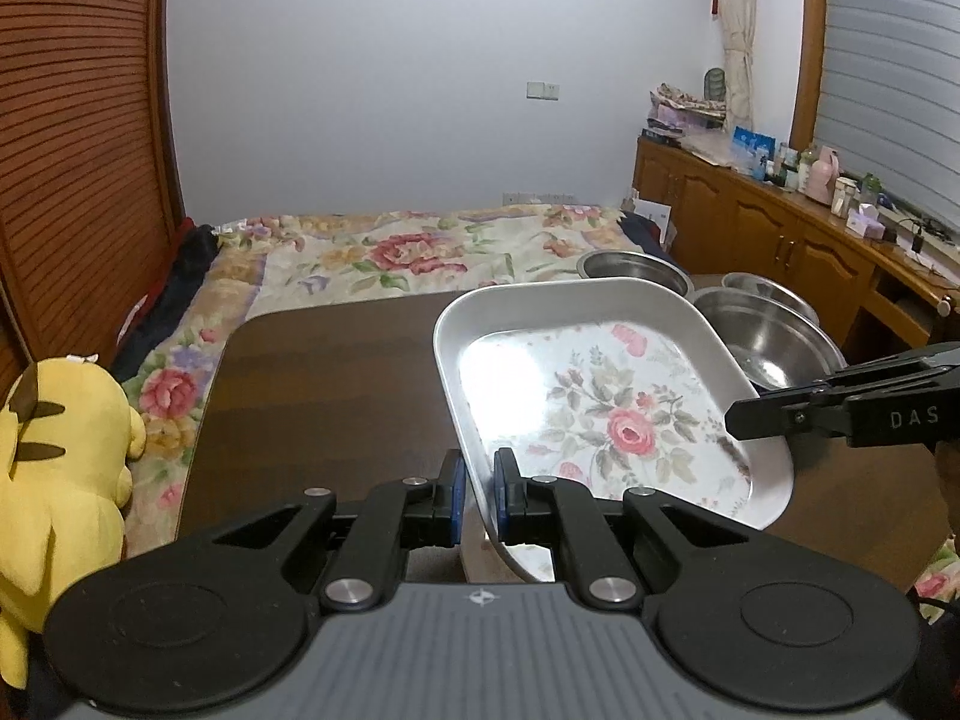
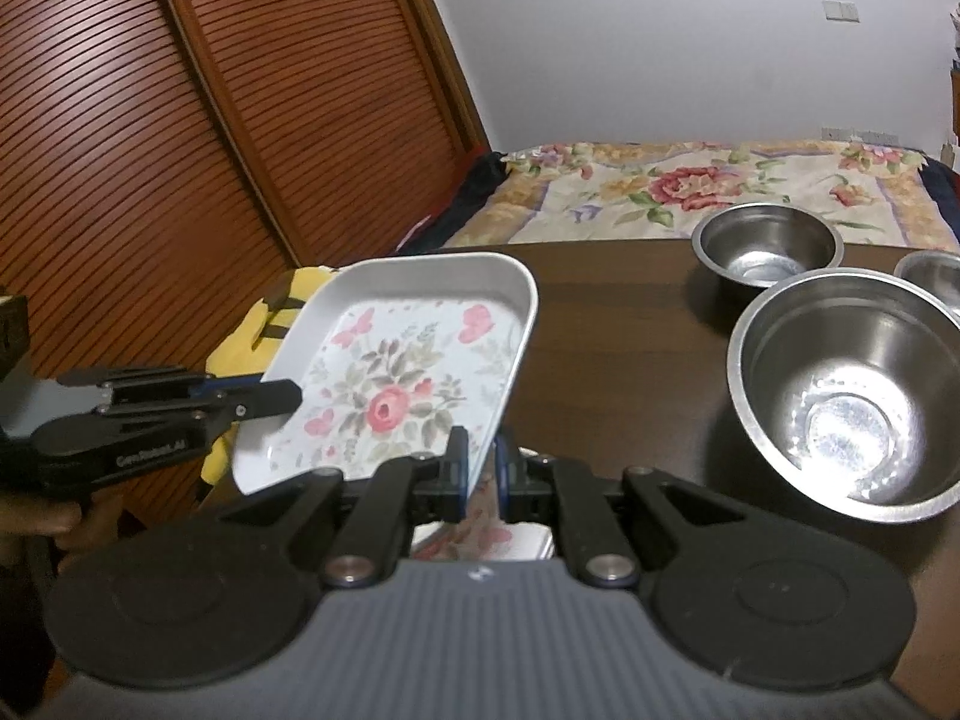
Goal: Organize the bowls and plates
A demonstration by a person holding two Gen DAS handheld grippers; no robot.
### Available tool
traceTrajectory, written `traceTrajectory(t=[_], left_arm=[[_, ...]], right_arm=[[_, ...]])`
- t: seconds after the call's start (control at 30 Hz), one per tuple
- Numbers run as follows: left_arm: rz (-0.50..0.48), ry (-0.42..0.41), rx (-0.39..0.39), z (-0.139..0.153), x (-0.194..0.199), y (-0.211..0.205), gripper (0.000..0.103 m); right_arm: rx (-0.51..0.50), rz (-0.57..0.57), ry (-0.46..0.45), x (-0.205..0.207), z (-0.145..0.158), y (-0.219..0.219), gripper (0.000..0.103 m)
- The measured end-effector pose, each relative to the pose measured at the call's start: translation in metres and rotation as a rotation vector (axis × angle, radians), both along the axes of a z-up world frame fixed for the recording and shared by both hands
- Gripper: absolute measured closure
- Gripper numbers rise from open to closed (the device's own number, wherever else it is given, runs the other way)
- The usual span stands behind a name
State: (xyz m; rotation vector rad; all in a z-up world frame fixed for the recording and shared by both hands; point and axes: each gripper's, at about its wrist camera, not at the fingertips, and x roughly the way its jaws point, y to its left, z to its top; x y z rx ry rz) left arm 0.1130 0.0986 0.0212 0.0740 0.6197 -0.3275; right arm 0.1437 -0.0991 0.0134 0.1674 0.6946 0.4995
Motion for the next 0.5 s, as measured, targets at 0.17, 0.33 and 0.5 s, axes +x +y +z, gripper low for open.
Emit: traceTrajectory(t=[0.17, 0.33, 0.5], left_arm=[[-0.002, 0.020, -0.002, -0.010, -0.010, 0.000, 0.092], [0.000, 0.051, -0.015, -0.025, -0.018, -0.001, 0.092], [0.006, 0.079, -0.013, -0.037, -0.019, -0.001, 0.092]], right_arm=[[-0.026, 0.016, -0.008, -0.010, -0.006, 0.002, 0.093], [-0.036, 0.023, -0.004, -0.018, -0.016, 0.002, 0.092], [-0.044, 0.019, 0.011, -0.024, -0.028, 0.000, 0.092]])
